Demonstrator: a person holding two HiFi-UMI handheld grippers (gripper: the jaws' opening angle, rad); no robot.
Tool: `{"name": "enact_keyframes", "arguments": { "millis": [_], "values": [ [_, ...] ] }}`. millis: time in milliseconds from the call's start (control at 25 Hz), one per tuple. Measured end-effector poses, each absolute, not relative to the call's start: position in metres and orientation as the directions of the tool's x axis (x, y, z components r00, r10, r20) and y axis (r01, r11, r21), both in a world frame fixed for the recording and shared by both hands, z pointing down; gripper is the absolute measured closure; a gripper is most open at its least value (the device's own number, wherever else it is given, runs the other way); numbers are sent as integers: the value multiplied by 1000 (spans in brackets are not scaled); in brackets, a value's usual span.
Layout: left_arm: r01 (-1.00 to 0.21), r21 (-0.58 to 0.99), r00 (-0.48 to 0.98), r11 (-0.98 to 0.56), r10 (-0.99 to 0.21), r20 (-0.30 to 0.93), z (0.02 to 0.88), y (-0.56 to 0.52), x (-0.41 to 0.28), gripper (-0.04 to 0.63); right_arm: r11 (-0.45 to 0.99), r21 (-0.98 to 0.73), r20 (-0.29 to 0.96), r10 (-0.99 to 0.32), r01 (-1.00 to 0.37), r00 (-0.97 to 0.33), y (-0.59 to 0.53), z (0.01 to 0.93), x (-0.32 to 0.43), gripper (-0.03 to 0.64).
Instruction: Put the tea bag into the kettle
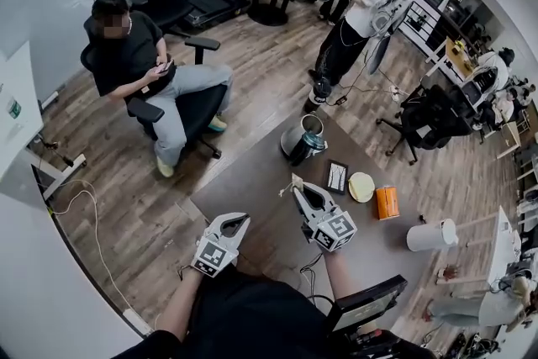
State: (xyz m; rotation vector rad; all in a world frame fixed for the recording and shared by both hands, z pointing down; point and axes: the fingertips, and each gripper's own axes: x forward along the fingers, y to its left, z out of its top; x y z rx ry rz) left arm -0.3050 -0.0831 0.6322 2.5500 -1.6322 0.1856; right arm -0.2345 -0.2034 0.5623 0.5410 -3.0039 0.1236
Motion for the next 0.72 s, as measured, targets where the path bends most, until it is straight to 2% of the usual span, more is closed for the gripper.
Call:
{"name": "enact_keyframes", "arguments": {
  "millis": [280, 480, 720],
  "values": [
    [-923, 24, 382, -383, -910, 163, 631, -84, -316, 592, 930, 21, 87, -368, -367, -926, -259, 537, -237, 555],
    [-929, 20, 367, -369, -914, 170, 633, -83, -323, 592, 912, -74, 32, -403, -404, -915, -303, 528, -227, 555],
    [-940, 30, 339, -340, -923, 182, 634, -84, -335, 592, 876, -148, 25, -460, -459, -887, -362, 528, -213, 555]
  ]
}}
